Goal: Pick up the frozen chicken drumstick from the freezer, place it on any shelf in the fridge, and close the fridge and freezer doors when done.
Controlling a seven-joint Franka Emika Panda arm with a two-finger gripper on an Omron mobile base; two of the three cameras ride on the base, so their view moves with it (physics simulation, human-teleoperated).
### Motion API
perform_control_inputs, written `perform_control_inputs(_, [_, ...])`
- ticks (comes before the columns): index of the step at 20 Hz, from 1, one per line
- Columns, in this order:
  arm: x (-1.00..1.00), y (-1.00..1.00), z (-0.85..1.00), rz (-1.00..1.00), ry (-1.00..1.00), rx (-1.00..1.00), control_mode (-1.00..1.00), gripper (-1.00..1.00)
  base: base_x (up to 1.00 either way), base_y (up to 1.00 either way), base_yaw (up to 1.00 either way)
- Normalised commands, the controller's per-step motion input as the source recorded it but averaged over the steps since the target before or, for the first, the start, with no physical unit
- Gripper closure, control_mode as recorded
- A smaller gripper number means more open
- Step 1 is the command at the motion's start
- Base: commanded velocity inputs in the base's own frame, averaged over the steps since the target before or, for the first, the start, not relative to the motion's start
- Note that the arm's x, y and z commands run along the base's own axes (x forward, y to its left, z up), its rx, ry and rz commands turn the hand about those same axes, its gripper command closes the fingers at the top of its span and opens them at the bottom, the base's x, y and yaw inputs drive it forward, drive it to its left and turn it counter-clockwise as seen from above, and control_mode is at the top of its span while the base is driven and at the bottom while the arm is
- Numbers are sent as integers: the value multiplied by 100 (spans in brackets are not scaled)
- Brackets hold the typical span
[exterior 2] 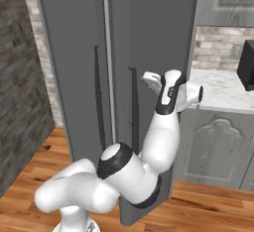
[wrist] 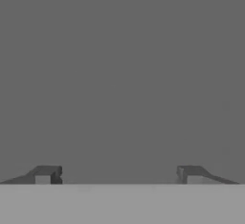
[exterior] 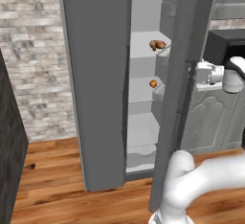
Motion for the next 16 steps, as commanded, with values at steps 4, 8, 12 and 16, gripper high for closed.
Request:
perform_control_inputs(4, [72,68,3,0,-13,0,-100,-100,0,0,0])
perform_control_inputs(8, [79,43,12,-7,-6,0,-100,-100,0,0,0])
perform_control_inputs(12, [66,16,15,-21,0,-4,-100,-100,0,0,0])
perform_control_inputs(16, [57,6,6,-31,-1,-4,-100,-100,0,0,0])
